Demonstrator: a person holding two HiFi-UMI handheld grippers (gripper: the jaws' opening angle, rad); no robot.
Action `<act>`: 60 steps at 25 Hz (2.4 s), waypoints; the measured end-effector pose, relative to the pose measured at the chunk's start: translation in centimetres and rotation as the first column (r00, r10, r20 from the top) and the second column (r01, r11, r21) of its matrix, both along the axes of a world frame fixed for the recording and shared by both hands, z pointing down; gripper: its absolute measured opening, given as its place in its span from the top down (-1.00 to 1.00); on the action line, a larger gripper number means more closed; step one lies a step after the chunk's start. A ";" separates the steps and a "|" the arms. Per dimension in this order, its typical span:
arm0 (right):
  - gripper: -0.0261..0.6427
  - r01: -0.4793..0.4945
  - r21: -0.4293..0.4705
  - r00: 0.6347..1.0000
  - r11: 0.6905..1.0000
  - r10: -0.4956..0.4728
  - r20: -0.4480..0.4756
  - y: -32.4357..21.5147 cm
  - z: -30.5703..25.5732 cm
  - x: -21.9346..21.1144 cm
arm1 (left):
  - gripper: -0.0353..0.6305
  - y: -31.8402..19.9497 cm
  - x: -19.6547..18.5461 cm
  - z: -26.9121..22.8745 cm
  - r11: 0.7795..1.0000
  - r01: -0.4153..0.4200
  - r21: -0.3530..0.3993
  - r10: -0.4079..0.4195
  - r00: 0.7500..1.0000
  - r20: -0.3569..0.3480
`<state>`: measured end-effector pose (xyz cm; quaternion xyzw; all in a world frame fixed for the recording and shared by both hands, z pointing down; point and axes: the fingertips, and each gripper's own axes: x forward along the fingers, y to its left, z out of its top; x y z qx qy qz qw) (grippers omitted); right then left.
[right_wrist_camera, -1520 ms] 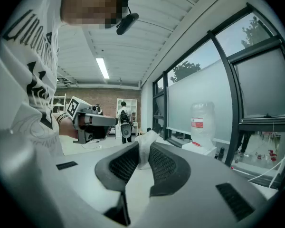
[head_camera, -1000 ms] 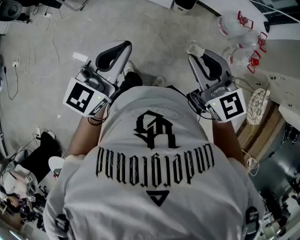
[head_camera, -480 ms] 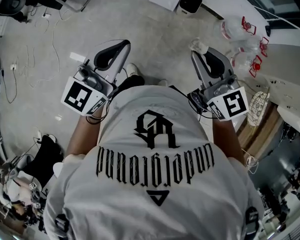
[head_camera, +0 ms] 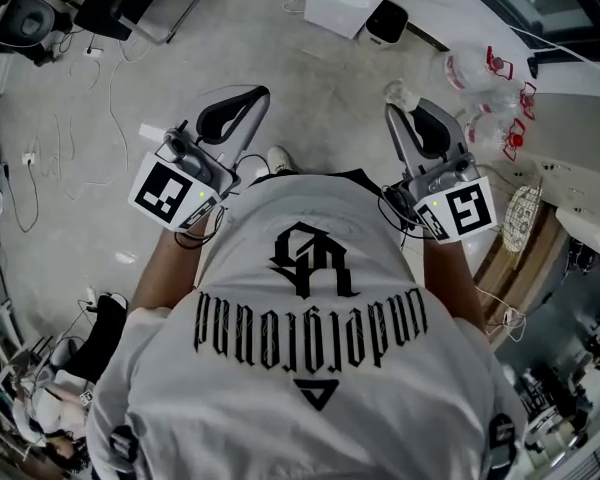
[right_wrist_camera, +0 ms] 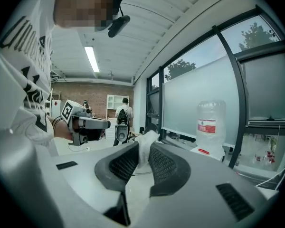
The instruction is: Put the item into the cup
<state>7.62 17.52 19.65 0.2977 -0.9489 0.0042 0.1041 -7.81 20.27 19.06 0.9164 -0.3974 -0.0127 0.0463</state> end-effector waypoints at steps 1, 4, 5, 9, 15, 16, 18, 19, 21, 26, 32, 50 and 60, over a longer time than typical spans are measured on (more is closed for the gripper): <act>0.72 -0.005 0.002 1.000 1.000 0.005 -0.001 0.0 0.0 -0.6 | 0.85 0.0 -0.7 0.0 1.000 -0.005 0.001 0.005 1.000 0.001; 0.72 -0.012 -0.001 1.000 1.000 0.012 -0.008 0.0 0.1 -2.2 | 0.85 0.0 -2.4 0.3 1.000 -0.008 -0.005 0.008 1.000 0.001; 0.72 -0.011 -0.002 1.000 1.000 0.011 -0.011 0.0 0.1 -2.5 | 0.85 0.0 -2.8 0.4 1.000 -0.006 -0.006 0.006 1.000 -0.001; 0.72 -0.004 -0.002 1.000 1.000 0.004 -0.025 -0.4 0.3 -3.3 | 0.85 -0.4 -3.8 0.7 1.000 0.006 -0.014 -0.006 1.000 -0.009; 0.72 0.011 -0.008 1.000 1.000 -0.012 -0.023 -1.4 0.8 -3.8 | 0.85 -0.6 -4.4 1.2 0.999 0.026 -0.027 -0.026 1.000 -0.007; 0.72 0.016 -0.007 1.000 1.000 -0.016 -0.023 -1.7 0.9 -3.9 | 0.85 -0.8 -4.6 1.2 0.999 0.032 -0.029 -0.032 0.999 -0.006; 0.72 0.024 -0.009 0.999 1.000 -0.025 -0.022 -2.4 1.1 -4.1 | 0.85 -1.2 -4.9 1.2 0.998 0.045 -0.031 -0.045 0.999 -0.002; 0.72 0.029 -0.010 0.999 1.000 -0.029 -0.021 -2.7 1.2 -4.2 | 0.85 -1.4 -5.0 1.2 0.998 0.051 -0.032 -0.051 0.999 0.000; 0.72 0.039 -0.013 0.999 0.999 -0.040 -0.021 -3.4 1.3 -4.4 | 0.85 -1.8 -5.2 1.2 0.997 0.063 -0.035 -0.063 0.998 0.004; 0.72 0.063 -0.017 0.998 0.998 -0.063 -0.018 -5.6 1.6 -4.5 | 0.85 -3.6 -4.9 1.5 0.996 0.080 -0.045 -0.080 0.997 0.010; 0.72 0.067 -0.035 0.998 0.997 -0.068 -0.015 -9.0 2.3 -3.0 | 0.85 -7.0 -3.3 1.8 0.995 0.080 -0.062 -0.079 0.997 0.017; 0.72 0.005 -0.061 1.000 0.998 -0.005 0.006 -21.6 3.3 5.7 | 0.85 -20.5 6.0 2.3 0.995 -0.002 -0.100 0.006 0.999 0.038; 0.72 -0.034 -0.084 0.999 0.996 0.034 -0.005 -24.0 4.5 8.4 | 0.85 -24.0 8.5 2.0 0.995 -0.027 -0.100 0.032 0.998 0.045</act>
